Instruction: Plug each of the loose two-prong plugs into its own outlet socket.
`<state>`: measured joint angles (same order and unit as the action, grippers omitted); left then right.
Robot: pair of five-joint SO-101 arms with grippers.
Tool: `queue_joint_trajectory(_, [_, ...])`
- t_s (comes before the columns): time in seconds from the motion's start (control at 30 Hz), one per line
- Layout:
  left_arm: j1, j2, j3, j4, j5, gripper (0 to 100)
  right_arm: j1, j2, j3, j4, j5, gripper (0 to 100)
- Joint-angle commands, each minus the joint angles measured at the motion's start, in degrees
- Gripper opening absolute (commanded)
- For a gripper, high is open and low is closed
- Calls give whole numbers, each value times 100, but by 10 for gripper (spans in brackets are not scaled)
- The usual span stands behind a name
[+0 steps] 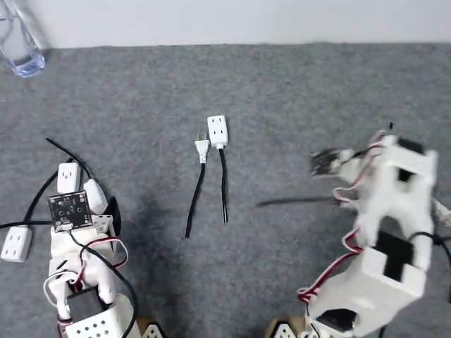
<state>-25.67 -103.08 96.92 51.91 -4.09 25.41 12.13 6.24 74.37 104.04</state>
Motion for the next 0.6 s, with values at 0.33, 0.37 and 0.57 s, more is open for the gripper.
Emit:
queue_joint_trajectory(0.33, [35,-26,-48,-70,26,261,778,1051,-967,-1763,-2242,20])
queue_joint_trajectory(0.37, [35,-26,-48,-70,26,261,734,998,-967,-1596,-2251,39])
queue_joint_trajectory(0.57, [35,-26,-48,-70,26,261,673,391,-967,-1165,-2268,203])
